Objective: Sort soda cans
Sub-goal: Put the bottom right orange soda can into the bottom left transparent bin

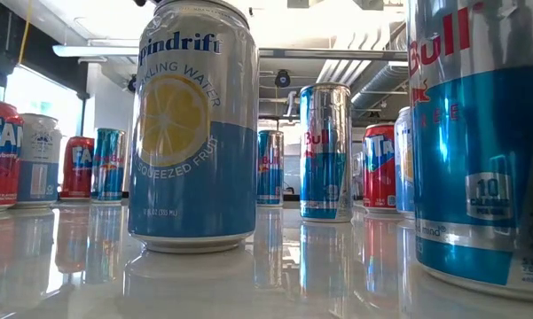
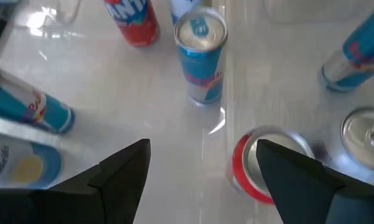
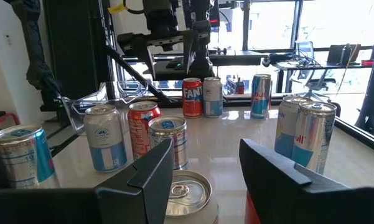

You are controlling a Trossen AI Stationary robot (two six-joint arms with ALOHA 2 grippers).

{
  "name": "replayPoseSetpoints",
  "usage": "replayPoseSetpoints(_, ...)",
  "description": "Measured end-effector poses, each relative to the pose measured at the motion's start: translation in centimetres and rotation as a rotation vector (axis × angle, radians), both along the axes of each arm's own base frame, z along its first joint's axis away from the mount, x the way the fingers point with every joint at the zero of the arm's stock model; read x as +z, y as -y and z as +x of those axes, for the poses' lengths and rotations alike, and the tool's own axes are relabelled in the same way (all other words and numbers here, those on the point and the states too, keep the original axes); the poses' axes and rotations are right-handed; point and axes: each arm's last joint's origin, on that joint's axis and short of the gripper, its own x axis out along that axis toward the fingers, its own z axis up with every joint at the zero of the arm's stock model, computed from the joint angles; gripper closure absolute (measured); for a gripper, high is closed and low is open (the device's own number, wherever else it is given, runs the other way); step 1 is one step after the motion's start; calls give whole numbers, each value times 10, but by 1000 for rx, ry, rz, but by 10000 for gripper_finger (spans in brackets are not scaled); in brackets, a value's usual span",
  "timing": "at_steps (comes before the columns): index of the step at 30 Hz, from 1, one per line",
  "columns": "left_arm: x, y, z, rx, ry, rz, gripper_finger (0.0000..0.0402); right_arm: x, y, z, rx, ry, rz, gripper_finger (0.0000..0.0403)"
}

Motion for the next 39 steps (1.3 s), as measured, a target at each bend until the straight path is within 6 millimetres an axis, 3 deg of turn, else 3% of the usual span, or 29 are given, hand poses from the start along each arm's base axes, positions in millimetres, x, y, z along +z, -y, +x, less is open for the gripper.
replayPoseSetpoints(5, 0, 0, 0, -28, -14, -5, 112, 0, 0, 0, 0, 0, 0, 224)
replayPoseSetpoints(14, -11, 21, -2, -318, -91, 58, 112, 0, 0, 0, 0, 0, 0, 224)
replayPoseSetpoints(26, -20, 24, 1, -378, -154, 12, 99, 0, 0, 0, 0, 0, 0, 224)
replayPoseSetpoints(39, -49, 28, 28, -451, -162, 37, 61, 0, 0, 0, 0, -1, 0, 224)
